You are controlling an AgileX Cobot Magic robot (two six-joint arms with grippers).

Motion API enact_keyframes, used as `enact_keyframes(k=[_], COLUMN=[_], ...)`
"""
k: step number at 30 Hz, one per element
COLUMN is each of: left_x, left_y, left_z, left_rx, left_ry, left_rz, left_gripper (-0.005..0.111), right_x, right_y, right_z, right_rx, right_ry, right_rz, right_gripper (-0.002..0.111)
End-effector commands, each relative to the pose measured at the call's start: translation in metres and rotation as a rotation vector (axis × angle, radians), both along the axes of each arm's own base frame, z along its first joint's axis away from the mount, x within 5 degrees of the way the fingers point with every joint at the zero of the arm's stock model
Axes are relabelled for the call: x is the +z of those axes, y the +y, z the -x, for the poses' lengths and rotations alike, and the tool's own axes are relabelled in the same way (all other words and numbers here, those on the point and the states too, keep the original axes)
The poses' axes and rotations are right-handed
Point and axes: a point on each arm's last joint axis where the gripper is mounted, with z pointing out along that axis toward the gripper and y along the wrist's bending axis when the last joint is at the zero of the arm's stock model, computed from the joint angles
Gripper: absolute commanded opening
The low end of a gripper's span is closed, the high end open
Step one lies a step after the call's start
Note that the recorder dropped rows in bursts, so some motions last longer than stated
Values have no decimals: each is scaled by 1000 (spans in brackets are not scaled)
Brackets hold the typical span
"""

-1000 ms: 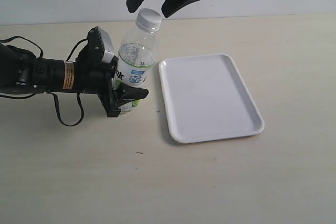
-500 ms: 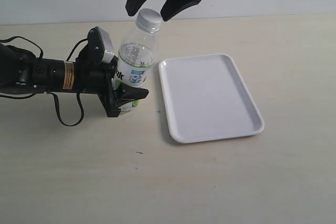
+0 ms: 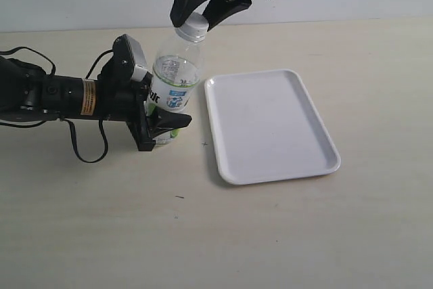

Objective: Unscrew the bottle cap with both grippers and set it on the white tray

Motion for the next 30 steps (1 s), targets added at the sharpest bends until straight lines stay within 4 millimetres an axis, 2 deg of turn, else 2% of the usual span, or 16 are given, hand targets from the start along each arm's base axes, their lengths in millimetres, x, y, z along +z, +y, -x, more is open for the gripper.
enact_keyframes(k=[1,3,4,7,16,22,25,28,30], left_x=[5,5,5,5,5,5,5,5,6], left_y=[-2,-2,-2,-2,-2,-2,-2,-2,-3], left_z=[-1,-1,-1,-1,-1,-1,-1,-1,0], left_rx=[0,0,0,0,2,4,4,2,-1], left_ry=[-8,-8,-8,-8,-8,-8,-8,-8,-9], left_rz=[27,27,27,27,28,28,28,30,36], left_gripper=[0,0,0,0,0,0,0,0,0], right_x=[0,0,0,0,0,2,2,3,7], right_y=[-2,-3,-3,-3,-3,0,1,1,-1], right_z=[-2,-2,-2,-2,-2,-1,-1,0,1], right_rx=[21,47,104,226,907,870,871,870,882], right_ry=[-27,-46,-82,-157,-573,-563,-565,-567,-582], right_rz=[22,35,53,79,222,169,166,166,187], right_gripper=[28,20,12,1,0,1,8,0,0])
